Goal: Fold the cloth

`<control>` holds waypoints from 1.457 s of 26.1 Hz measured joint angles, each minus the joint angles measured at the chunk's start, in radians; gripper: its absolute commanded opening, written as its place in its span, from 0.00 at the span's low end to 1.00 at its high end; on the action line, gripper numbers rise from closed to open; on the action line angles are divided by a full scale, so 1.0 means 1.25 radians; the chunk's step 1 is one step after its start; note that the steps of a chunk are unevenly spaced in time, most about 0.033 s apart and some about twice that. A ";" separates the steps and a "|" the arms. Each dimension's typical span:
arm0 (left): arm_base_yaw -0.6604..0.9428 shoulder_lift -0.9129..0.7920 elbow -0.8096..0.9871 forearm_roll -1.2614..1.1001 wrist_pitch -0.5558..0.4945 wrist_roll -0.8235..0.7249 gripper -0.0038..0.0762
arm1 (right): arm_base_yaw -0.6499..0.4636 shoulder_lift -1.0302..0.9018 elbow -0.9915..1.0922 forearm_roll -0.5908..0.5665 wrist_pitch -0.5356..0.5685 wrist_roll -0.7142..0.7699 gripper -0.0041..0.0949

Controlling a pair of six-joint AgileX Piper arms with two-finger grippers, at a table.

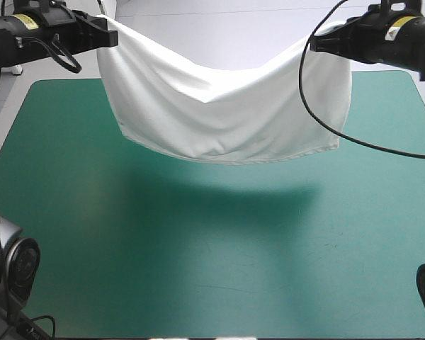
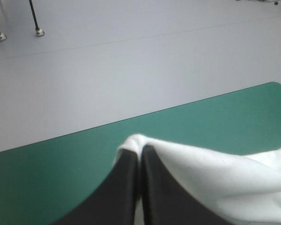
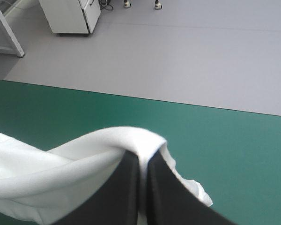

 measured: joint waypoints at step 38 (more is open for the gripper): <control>-0.001 0.295 0.072 0.129 -0.050 -0.074 0.04 | 0.000 0.309 0.150 0.000 -0.001 0.041 0.02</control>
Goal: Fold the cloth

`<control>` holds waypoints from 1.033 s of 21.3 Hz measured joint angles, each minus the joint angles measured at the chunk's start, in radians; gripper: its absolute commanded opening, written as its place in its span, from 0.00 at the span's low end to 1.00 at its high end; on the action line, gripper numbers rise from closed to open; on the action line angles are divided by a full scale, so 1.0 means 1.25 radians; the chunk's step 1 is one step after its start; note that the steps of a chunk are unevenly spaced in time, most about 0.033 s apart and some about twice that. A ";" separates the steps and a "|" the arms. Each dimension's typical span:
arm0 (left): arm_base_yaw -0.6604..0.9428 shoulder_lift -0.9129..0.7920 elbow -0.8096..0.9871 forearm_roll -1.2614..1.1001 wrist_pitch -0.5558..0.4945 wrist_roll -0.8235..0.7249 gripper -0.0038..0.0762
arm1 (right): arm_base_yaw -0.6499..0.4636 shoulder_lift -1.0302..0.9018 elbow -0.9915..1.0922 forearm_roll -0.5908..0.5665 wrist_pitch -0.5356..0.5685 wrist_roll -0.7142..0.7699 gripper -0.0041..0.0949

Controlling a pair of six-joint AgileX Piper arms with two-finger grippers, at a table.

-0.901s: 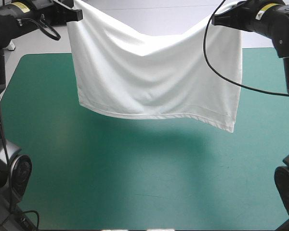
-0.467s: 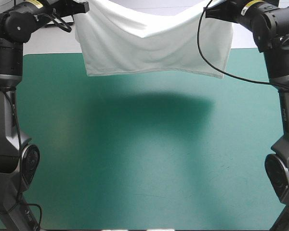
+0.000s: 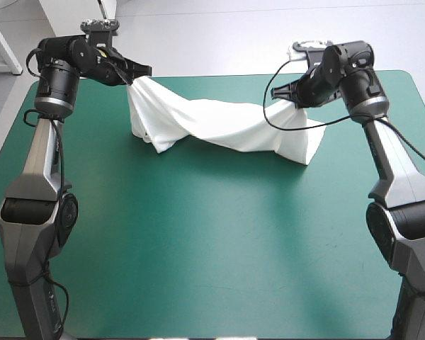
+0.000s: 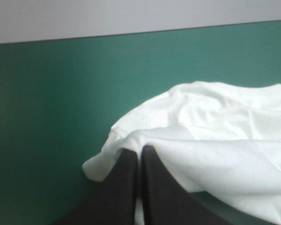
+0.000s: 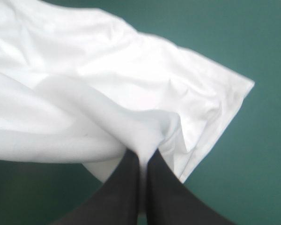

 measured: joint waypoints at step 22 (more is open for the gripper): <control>-0.055 -0.679 1.280 -0.043 -0.216 0.042 0.04 | 0.000 -0.441 0.923 0.022 -0.059 -0.037 0.02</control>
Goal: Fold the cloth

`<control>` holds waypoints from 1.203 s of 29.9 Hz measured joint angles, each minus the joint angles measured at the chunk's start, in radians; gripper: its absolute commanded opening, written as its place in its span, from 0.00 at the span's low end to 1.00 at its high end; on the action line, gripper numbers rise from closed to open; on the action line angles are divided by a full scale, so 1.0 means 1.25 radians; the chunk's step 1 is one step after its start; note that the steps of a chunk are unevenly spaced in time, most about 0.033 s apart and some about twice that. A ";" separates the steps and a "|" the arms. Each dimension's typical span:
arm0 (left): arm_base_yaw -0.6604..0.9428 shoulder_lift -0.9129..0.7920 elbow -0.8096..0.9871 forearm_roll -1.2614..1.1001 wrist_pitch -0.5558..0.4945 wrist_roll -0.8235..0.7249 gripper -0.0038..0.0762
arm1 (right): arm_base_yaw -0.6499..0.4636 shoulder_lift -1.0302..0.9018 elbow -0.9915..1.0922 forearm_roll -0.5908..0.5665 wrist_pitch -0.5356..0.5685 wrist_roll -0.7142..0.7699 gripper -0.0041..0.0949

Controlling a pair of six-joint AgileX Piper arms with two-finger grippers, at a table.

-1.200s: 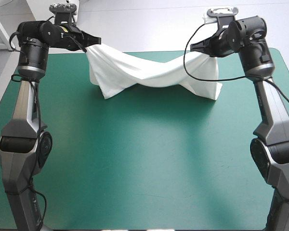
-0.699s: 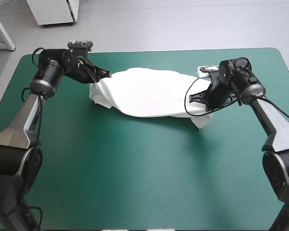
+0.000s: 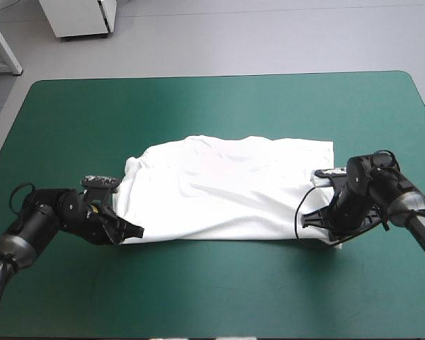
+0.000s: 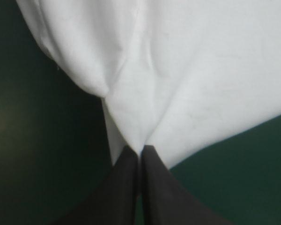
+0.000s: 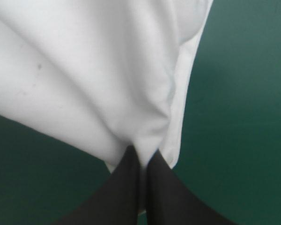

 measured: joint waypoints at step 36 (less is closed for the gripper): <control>0.000 -0.120 -0.051 -0.007 0.233 0.027 0.59 | 0.000 -0.212 0.049 0.069 0.034 0.006 0.53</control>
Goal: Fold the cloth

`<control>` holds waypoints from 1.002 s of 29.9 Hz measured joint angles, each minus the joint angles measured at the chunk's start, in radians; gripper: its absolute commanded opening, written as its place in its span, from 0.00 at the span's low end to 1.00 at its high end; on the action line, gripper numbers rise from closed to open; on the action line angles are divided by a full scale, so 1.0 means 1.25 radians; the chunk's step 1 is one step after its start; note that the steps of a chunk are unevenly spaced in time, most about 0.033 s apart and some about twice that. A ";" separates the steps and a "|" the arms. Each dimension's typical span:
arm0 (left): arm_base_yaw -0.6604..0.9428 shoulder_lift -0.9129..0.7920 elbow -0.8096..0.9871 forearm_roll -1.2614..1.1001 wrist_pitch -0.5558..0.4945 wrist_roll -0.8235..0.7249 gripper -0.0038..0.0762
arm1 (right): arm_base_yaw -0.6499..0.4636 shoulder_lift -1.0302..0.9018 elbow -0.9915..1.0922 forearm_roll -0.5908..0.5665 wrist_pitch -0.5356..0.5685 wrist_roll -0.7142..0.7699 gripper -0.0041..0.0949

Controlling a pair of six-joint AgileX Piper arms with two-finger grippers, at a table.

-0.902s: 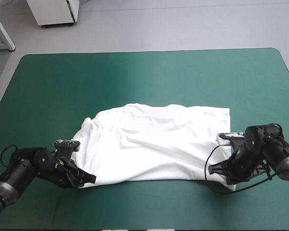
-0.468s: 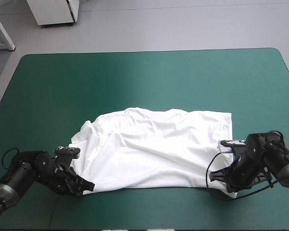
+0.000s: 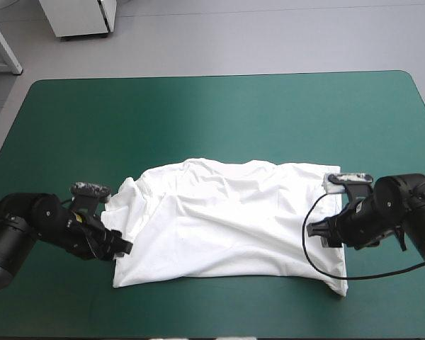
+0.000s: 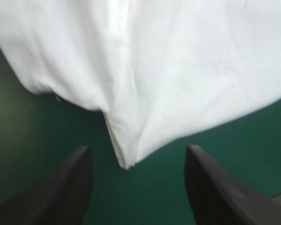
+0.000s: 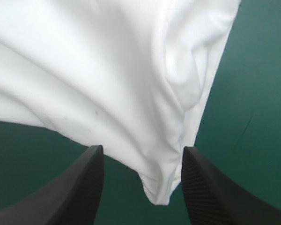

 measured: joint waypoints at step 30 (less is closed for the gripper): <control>0.012 0.160 -0.041 0.217 -0.139 -0.174 0.53 | 0.000 -0.012 -0.302 0.000 0.024 0.000 0.42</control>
